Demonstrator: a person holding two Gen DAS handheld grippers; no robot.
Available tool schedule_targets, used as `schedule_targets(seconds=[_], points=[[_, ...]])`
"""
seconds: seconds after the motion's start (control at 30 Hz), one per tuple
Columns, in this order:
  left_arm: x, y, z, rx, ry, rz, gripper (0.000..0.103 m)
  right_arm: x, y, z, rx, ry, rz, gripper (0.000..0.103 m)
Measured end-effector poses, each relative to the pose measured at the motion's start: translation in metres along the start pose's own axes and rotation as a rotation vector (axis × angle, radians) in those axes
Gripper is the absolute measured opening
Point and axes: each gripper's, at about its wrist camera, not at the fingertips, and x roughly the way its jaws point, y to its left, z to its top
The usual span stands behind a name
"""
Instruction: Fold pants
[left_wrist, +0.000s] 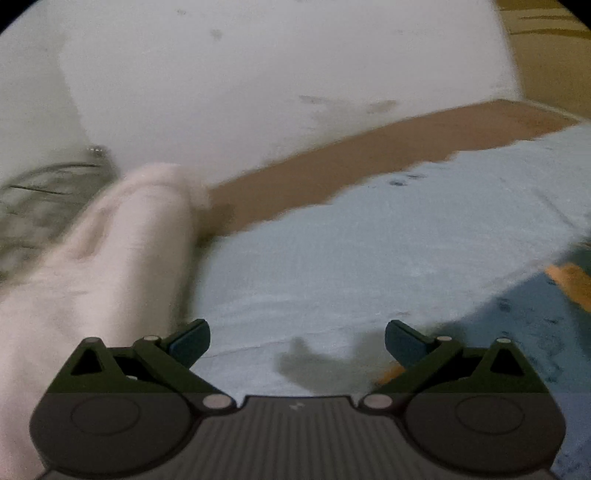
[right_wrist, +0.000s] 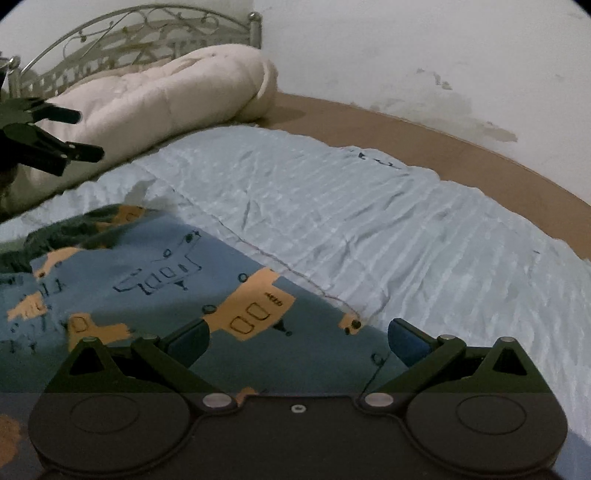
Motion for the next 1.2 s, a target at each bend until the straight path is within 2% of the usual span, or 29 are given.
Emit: schedule_targets(seconds=[0.1, 0.13, 0.2, 0.27, 0.37, 0.47, 0.53, 0.63, 0.73, 0.83, 0.9, 0.97, 1.03, 1.2], points=[[0.02, 0.001, -0.005, 0.037, 0.001, -0.156, 0.102, 0.01, -0.011, 0.005, -0.014, 0.01, 0.01, 0.101], [0.026, 0.0, -0.008, 0.06, -0.005, -0.196, 0.102, 0.013, -0.015, 0.006, -0.011, 0.015, 0.025, 0.095], [0.037, -0.005, -0.012, 0.1, 0.006, -0.255, 0.102, 0.02, -0.026, 0.009, 0.014, 0.037, 0.051, 0.086], [0.049, -0.008, -0.012, 0.119, 0.025, -0.312, 0.102, 0.026, -0.033, 0.01, 0.024, 0.059, 0.059, 0.083], [0.066, -0.011, -0.013, 0.096, 0.051, -0.394, 0.102, 0.031, -0.037, 0.012, 0.014, 0.065, 0.089, 0.08], [0.083, -0.007, -0.011, 0.059, 0.111, -0.42, 0.102, 0.036, -0.036, 0.014, -0.003, 0.061, 0.127, 0.076], [0.092, -0.002, -0.013, 0.051, 0.166, -0.408, 0.102, 0.041, -0.032, 0.015, -0.029, 0.078, 0.132, 0.063], [0.097, 0.011, -0.017, 0.036, 0.21, -0.412, 0.097, 0.045, -0.03, 0.017, -0.059, 0.098, 0.149, 0.049], [0.098, 0.025, -0.02, -0.009, 0.241, -0.446, 0.092, 0.044, -0.032, 0.017, -0.069, 0.115, 0.171, 0.045], [0.096, 0.031, -0.022, -0.035, 0.251, -0.461, 0.078, 0.043, -0.037, 0.016, -0.04, 0.136, 0.176, 0.043], [0.094, 0.028, -0.02, -0.032, 0.242, -0.473, 0.057, 0.042, -0.036, 0.015, -0.028, 0.14, 0.172, 0.036], [0.094, 0.023, -0.02, -0.03, 0.261, -0.493, 0.043, 0.041, -0.031, 0.014, -0.027, 0.146, 0.153, 0.027], [0.092, 0.015, -0.02, -0.012, 0.287, -0.503, 0.038, 0.039, -0.025, 0.013, -0.031, 0.15, 0.131, 0.015], [0.079, -0.001, -0.019, 0.04, 0.299, -0.505, 0.02, 0.033, -0.011, 0.013, -0.068, 0.156, 0.065, 0.004]])
